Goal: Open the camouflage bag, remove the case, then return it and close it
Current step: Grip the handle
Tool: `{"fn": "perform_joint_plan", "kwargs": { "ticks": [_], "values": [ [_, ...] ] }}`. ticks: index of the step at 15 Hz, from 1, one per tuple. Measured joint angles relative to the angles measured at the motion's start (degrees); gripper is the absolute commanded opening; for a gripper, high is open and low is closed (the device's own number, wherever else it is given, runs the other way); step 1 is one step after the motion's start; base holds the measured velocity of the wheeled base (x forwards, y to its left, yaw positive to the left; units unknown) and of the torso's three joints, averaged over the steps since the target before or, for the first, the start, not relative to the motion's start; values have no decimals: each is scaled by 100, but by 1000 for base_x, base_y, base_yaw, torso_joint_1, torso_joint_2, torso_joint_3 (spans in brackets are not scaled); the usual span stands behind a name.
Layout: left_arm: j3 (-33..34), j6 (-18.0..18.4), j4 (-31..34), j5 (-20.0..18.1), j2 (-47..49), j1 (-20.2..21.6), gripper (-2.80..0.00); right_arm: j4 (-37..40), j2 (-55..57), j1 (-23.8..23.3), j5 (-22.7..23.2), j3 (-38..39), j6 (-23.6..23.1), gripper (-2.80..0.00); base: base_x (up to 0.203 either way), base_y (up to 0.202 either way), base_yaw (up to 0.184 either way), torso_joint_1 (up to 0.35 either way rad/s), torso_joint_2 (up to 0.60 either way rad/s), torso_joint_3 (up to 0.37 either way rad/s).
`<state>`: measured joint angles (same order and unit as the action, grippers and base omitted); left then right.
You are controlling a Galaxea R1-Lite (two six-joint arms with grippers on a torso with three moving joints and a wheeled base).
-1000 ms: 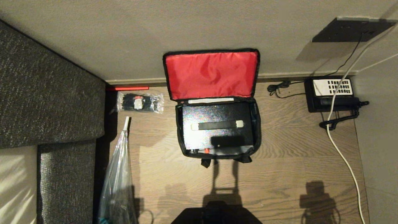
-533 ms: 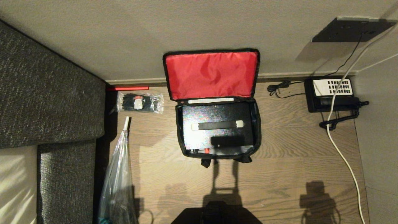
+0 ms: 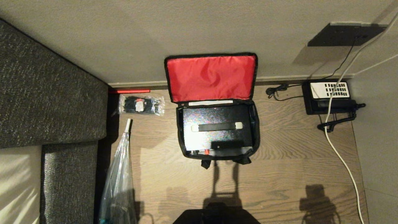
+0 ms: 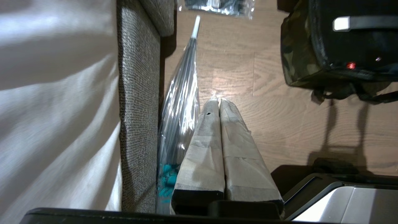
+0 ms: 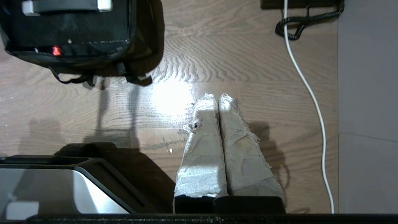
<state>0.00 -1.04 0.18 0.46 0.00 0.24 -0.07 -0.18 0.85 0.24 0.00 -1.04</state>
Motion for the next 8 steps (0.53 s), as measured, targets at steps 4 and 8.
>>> {"fn": "perform_joint_plan", "kwargs": {
  "ticks": [4,8],
  "values": [
    [0,0,0,3,0,0,-280,0,0,0,-2,0,1,-280,0,0,0,2,3,197],
    [0,-1,0,2,0,0,-280,0,2,0,0,0,1,-280,0,0,0,2,4,206]
  ]
}}
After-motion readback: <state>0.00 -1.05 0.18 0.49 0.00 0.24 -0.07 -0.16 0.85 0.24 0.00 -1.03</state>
